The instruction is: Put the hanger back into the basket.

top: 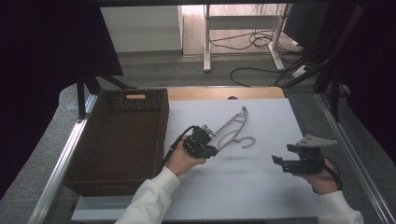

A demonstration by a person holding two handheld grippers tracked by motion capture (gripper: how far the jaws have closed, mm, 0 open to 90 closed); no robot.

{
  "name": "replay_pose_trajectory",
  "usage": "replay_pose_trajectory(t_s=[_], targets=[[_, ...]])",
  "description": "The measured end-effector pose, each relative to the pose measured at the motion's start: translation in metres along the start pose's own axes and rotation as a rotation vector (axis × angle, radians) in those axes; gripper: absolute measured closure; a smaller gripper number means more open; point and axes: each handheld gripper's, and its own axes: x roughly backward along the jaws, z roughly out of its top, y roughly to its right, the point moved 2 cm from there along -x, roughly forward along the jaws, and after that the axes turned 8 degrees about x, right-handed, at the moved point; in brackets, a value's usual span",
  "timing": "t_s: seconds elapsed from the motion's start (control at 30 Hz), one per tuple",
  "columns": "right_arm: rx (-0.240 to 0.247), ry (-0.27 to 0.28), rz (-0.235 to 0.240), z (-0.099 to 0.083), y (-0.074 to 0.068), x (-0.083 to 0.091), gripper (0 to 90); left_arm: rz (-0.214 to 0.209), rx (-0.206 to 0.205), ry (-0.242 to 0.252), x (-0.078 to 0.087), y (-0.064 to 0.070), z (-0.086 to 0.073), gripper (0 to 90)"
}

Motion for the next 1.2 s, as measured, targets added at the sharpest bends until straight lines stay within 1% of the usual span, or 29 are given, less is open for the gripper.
replay_pose_trajectory(t_s=[0.13,0.27,0.37,0.43,0.5,0.57,0.67,0.73,0.87,1.0,1.2], targets=[[-0.004,0.005,-0.007,0.0,0.001,0.002,24.9,-0.007,0.021,0.058,0.012,-0.001,0.006,81.9],[-0.01,0.006,-0.01,-0.001,0.002,0.003,24.9,-0.019,0.04,0.121,0.027,-0.002,0.013,81.8],[-0.012,0.006,-0.01,-0.002,0.002,0.003,24.9,-0.025,0.051,0.158,0.038,-0.003,0.017,81.8],[-0.011,0.008,-0.011,-0.002,0.002,0.003,24.9,-0.026,0.052,0.176,0.045,-0.004,0.02,81.8],[-0.01,0.009,-0.011,-0.001,0.002,0.003,24.9,-0.03,0.06,0.197,0.052,-0.005,0.022,81.8],[-0.01,0.01,-0.012,-0.001,0.002,0.004,24.9,-0.031,0.063,0.206,0.057,-0.006,0.024,81.8],[-0.01,0.011,-0.014,-0.001,0.003,0.004,24.9,-0.032,0.075,0.238,0.067,-0.008,0.026,81.8],[-0.011,0.012,-0.014,-0.001,0.003,0.004,24.9,-0.048,0.09,0.267,0.075,-0.011,0.027,81.8],[-0.014,0.012,-0.013,-0.002,0.003,0.004,24.9,-0.059,0.102,0.305,0.091,-0.013,0.028,81.8],[-0.011,0.01,-0.011,-0.002,0.003,0.004,24.8,-0.073,0.099,0.326,0.105,-0.012,0.028,81.8],[-0.011,0.01,-0.012,-0.002,0.003,0.005,24.9,-0.077,0.097,0.351,0.131,-0.015,0.022,81.8]])
